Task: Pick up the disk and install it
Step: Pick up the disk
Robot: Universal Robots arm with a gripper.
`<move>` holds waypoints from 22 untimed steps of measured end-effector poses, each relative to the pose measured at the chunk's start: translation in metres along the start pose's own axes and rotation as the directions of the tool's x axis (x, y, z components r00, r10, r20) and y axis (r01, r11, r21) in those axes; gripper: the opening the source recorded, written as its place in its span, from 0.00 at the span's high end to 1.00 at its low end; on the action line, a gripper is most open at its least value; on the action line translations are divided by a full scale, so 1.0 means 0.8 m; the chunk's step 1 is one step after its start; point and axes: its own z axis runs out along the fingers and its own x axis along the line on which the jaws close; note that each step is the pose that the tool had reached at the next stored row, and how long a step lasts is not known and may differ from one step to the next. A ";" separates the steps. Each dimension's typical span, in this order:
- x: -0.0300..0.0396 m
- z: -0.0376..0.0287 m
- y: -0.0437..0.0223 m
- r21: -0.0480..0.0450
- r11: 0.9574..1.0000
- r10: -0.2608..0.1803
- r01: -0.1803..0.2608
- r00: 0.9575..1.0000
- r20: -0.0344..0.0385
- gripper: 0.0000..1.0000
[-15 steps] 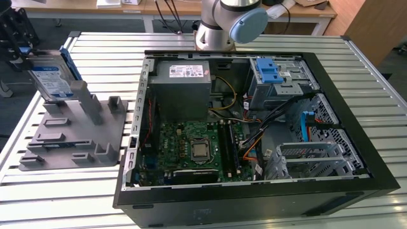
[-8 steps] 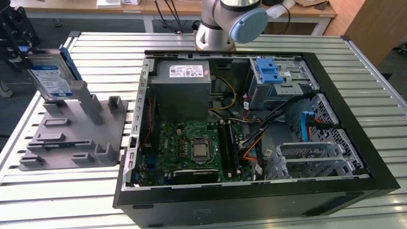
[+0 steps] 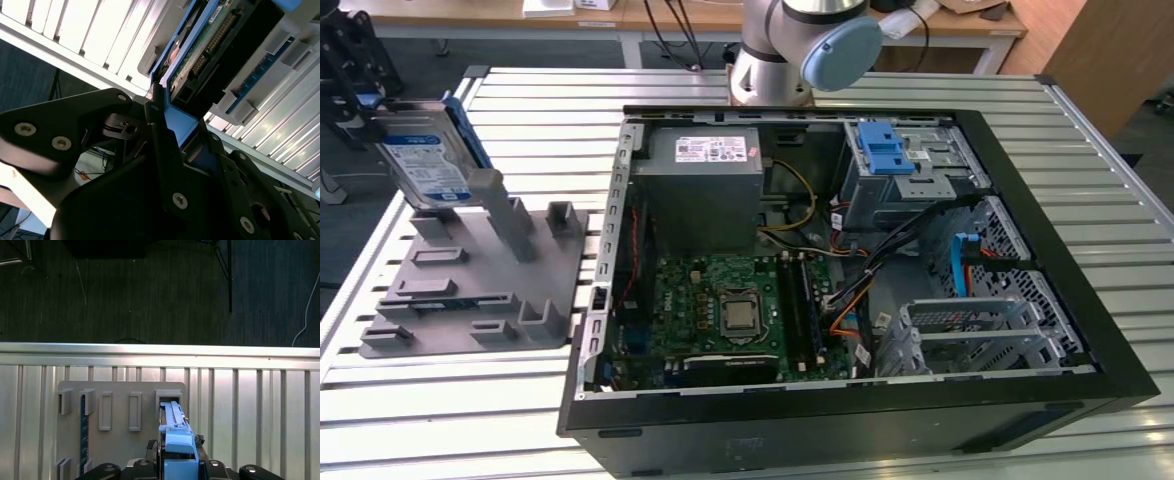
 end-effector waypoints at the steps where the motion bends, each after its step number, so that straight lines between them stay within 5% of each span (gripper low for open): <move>1: 0.0000 -0.0005 0.0000 0.000 1.000 0.000 0.000 1.000 0.000 0.64; 22: -0.0001 -0.0079 0.0000 0.000 1.000 0.000 0.000 1.000 0.000 0.64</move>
